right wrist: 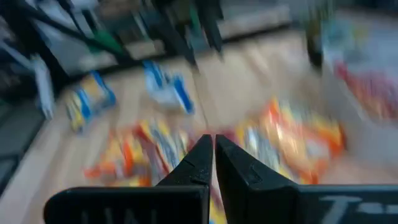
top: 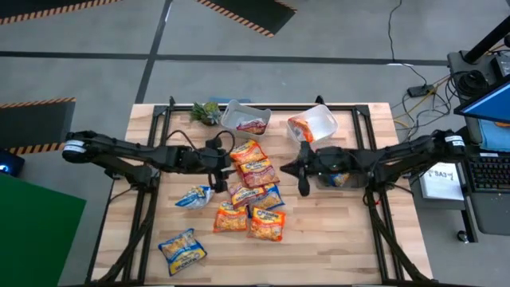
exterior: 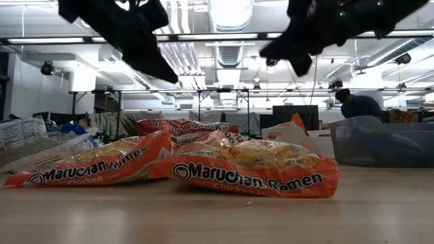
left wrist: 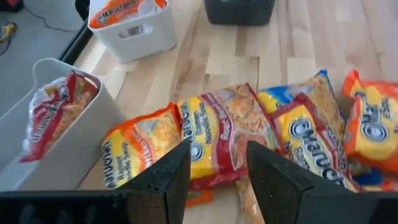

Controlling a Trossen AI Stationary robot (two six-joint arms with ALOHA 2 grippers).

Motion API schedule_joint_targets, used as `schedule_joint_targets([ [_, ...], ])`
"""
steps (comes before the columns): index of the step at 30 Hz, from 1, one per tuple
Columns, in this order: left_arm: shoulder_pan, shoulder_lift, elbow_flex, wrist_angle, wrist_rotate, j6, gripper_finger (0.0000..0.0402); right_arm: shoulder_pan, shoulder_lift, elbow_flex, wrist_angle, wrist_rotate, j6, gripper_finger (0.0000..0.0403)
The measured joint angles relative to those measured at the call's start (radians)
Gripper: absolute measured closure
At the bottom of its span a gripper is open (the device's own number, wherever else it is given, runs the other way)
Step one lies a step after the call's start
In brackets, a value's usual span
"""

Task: Sort Maruchan noodles
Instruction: Put the orange noodle pack into the white bin

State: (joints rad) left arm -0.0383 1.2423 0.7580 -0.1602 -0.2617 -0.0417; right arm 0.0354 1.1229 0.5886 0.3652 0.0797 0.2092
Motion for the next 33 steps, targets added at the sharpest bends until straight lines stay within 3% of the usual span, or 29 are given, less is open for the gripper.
schedule_joint_targets([
  [4, 0.002, 0.000, -0.096, 0.185, -0.023, -0.019, 0.0262, 0.006, 0.017, -0.072, 0.235, 0.000, -0.070, 0.0394],
  [9, 0.010, 0.000, -0.177, 0.340, -0.110, -0.080, 0.0262, 0.006, 0.018, -0.118, 0.239, 0.000, -0.068, 0.0394],
  [14, 0.047, 0.000, -0.212, 0.361, -0.181, -0.135, 0.0264, 0.006, 0.018, -0.146, 0.242, 0.000, -0.049, 0.0394],
  [24, 0.129, 0.104, -0.216, 0.370, -0.180, -0.309, 0.0289, 0.006, 0.018, -0.161, 0.243, -0.001, -0.046, 0.0394],
  [33, 0.164, 0.187, -0.214, 0.401, -0.182, -0.374, 0.0243, 0.006, 0.018, -0.168, 0.239, -0.001, -0.043, 0.0394],
])
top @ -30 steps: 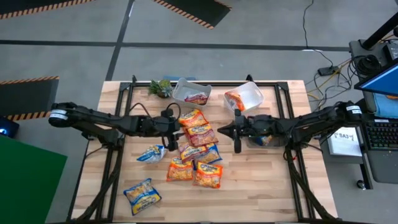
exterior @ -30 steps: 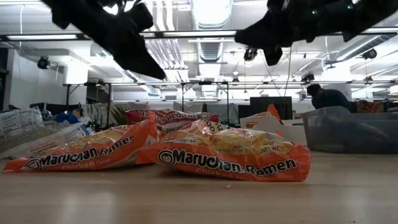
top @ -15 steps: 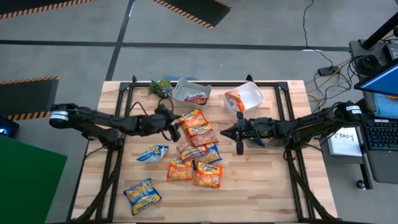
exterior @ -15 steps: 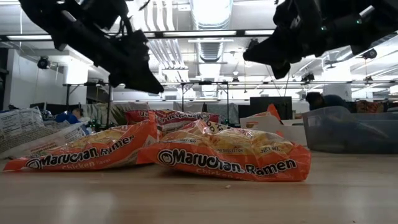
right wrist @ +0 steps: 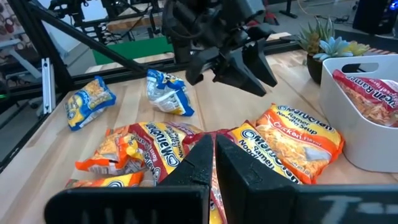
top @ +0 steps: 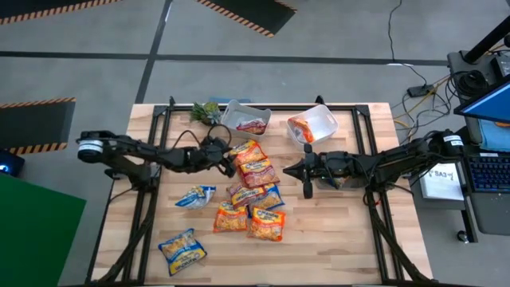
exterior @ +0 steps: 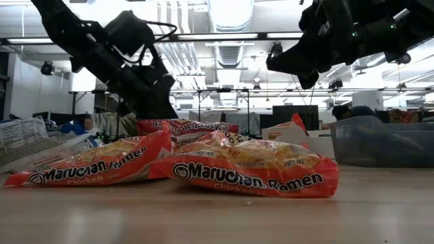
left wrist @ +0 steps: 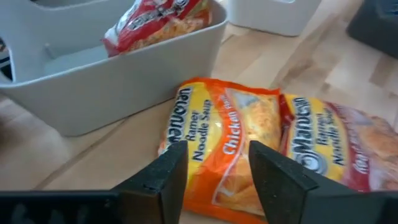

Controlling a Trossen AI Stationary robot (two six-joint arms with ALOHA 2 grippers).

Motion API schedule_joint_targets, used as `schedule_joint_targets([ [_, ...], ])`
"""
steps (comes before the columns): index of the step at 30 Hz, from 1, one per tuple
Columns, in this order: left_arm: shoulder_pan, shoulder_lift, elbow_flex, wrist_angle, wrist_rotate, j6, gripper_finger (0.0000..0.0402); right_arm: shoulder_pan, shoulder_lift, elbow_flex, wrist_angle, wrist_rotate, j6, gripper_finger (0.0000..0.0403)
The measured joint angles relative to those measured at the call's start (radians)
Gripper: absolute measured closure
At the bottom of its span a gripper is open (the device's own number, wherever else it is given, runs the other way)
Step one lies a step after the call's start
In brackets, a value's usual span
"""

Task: Sort Maruchan noodles
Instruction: Put the orange noodle pack into the white bin

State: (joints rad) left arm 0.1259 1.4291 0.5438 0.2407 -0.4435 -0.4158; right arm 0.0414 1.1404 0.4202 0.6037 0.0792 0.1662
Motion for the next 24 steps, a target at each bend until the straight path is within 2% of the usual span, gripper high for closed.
schedule_joint_targets([
  [6, 0.034, 0.094, 0.000, 0.023, 0.000, -0.002, 0.0203, 0.000, 0.000, 0.000, 0.000, 0.000, 0.000, 0.0394],
  [12, 0.039, 0.219, 0.000, 0.170, 0.015, 0.056, 0.0192, 0.000, 0.000, 0.000, 0.000, 0.000, 0.009, 0.0394],
  [19, 0.040, 0.274, 0.002, 0.209, 0.019, 0.042, 0.0199, 0.000, 0.000, 0.000, 0.000, 0.000, 0.017, 0.0394],
  [24, 0.039, 0.272, 0.002, 0.202, 0.027, 0.069, 0.0241, 0.000, 0.000, 0.000, -0.001, 0.000, 0.017, 0.0394],
])
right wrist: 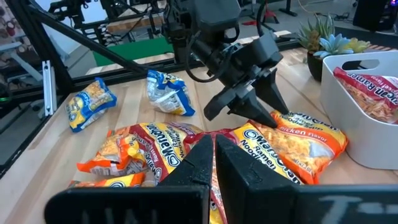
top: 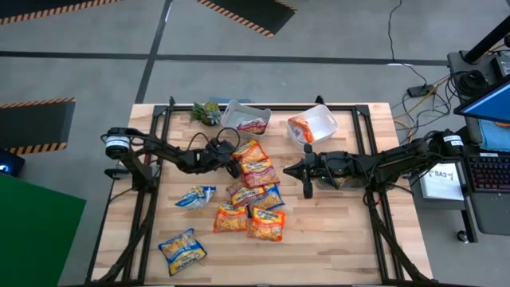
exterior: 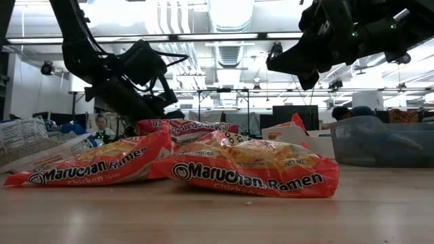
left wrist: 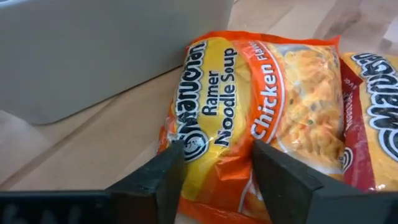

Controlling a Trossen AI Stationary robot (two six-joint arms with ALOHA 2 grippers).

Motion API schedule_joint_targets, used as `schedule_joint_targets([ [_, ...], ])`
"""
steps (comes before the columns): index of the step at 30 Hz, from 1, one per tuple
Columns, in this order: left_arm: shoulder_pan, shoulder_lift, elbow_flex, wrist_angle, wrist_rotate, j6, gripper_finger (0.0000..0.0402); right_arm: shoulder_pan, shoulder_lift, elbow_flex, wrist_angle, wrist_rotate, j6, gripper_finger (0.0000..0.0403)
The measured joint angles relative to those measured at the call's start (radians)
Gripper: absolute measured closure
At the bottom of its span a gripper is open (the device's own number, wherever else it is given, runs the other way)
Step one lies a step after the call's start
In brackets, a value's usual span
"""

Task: Sort Maruchan noodles
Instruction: Put the orange noodle pack into the white bin

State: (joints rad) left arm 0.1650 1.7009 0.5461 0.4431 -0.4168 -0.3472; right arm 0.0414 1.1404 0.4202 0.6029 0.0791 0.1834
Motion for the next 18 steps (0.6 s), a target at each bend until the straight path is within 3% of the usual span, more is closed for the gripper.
schedule_joint_targets([
  [10, 0.000, -0.002, -0.001, -0.008, 0.016, 0.043, 0.0359, 0.000, 0.000, -0.006, -0.002, 0.000, 0.018, 0.0394],
  [18, -0.009, -0.026, -0.004, -0.024, 0.023, 0.061, 0.0399, 0.000, 0.000, -0.011, -0.001, 0.000, 0.034, 0.0394],
])
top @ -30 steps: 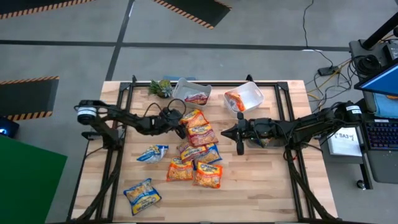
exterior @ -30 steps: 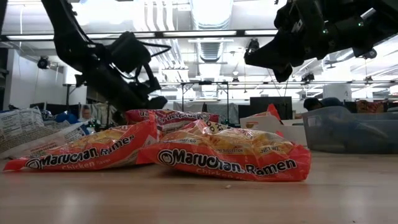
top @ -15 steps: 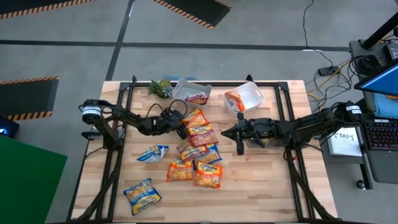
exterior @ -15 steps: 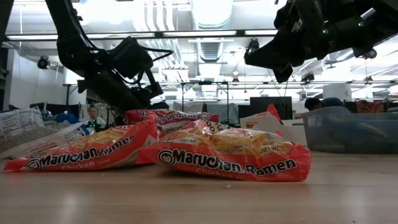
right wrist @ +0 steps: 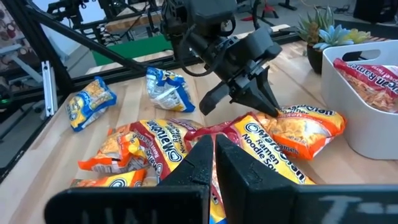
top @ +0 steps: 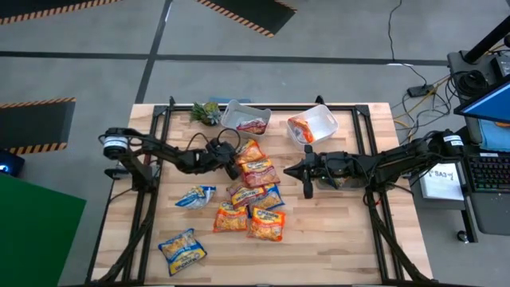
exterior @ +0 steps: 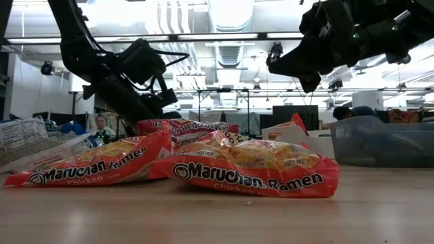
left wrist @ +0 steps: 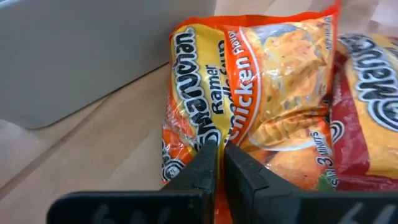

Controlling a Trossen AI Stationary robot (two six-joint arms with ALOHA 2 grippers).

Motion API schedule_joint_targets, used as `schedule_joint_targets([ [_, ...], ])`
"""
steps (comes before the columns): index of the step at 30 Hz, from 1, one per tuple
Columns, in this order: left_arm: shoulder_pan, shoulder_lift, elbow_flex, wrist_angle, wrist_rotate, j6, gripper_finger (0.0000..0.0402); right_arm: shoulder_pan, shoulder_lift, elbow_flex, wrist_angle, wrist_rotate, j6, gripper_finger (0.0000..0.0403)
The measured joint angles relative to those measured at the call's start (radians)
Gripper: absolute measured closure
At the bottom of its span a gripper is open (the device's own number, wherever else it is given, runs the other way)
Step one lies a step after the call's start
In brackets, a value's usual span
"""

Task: Sort Maruchan noodles
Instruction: Put the orange noodle pack into the white bin

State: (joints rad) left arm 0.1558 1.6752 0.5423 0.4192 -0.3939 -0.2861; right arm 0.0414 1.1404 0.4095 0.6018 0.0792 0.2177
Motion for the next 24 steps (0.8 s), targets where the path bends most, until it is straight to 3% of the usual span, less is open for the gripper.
schedule_joint_targets([
  [13, -0.083, -0.061, -0.001, 0.009, -0.004, 0.107, 0.0401, 0.000, 0.000, 0.000, 0.002, 0.002, 0.072, 0.0385],
  [24, -0.148, -0.162, 0.000, 0.032, -0.016, 0.213, 0.0401, -0.003, 0.000, 0.000, 0.002, 0.080, 0.179, 0.0262],
])
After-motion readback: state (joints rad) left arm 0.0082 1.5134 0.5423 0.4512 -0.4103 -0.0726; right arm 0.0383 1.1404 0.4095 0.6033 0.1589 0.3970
